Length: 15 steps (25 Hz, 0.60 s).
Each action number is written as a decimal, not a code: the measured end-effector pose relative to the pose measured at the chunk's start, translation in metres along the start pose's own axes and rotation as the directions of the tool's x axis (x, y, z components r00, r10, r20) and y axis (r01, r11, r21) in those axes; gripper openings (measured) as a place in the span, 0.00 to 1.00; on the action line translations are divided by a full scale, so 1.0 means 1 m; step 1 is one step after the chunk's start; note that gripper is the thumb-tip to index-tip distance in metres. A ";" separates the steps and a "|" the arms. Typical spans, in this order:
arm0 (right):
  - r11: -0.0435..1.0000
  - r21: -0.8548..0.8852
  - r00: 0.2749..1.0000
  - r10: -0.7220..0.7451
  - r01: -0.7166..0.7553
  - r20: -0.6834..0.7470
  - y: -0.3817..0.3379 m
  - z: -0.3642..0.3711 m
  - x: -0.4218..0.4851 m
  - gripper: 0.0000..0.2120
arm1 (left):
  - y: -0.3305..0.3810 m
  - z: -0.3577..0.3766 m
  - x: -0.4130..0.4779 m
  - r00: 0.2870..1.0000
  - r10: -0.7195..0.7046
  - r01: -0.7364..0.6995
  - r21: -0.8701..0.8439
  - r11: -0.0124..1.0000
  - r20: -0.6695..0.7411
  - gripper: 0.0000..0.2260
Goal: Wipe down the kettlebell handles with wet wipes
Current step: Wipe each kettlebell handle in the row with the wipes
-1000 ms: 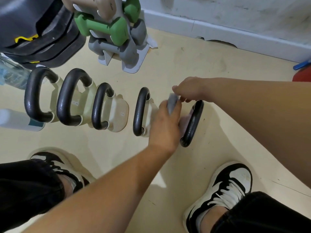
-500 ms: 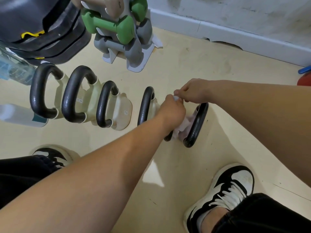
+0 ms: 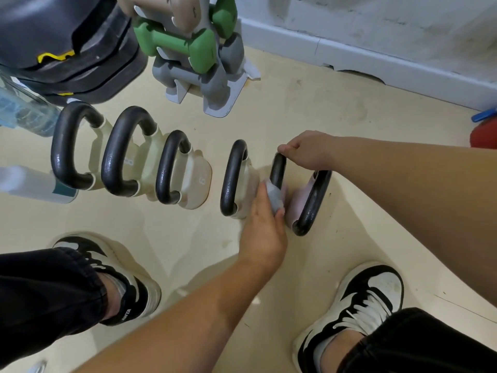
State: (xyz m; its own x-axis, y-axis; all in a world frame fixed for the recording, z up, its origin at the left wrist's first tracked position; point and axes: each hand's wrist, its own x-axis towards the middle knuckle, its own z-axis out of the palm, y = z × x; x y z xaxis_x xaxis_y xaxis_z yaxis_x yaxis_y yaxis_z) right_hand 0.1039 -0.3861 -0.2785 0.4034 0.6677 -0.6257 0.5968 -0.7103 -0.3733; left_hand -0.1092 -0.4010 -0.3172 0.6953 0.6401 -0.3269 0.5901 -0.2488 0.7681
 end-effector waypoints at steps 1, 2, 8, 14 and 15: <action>0.999 0.040 1.000 0.010 -0.010 -0.015 0.001 0.002 -0.003 0.23 | 0.009 -0.004 0.015 0.998 -0.054 0.053 0.012 0.998 0.029 0.10; 0.996 0.083 0.999 0.023 -0.021 -0.029 0.003 0.004 -0.005 0.24 | 0.020 -0.010 0.032 0.990 -0.124 0.123 0.022 0.992 0.060 0.05; 0.962 0.238 0.979 0.168 -0.137 -0.115 0.038 0.006 -0.026 0.28 | 0.041 -0.005 0.038 0.998 -0.064 0.057 0.219 0.974 0.026 0.13; 0.745 0.630 0.964 0.267 -0.221 0.022 0.070 0.018 -0.042 0.21 | -0.003 -0.007 -0.050 0.943 0.300 -0.280 0.145 0.949 -0.142 0.21; 0.724 0.653 0.962 0.271 -0.222 0.028 0.070 0.019 -0.043 0.20 | 0.006 -0.001 -0.049 0.897 0.434 -0.411 0.197 0.890 -0.089 0.22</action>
State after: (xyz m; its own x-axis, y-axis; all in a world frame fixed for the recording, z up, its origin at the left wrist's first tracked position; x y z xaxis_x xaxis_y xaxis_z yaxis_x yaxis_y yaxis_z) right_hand 0.1154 -0.4682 -0.2905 0.5306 0.4442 -0.7219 -0.1106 -0.8081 -0.5785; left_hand -0.1401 -0.4332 -0.2958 0.8431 0.5303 0.0891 0.3198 -0.6277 0.7097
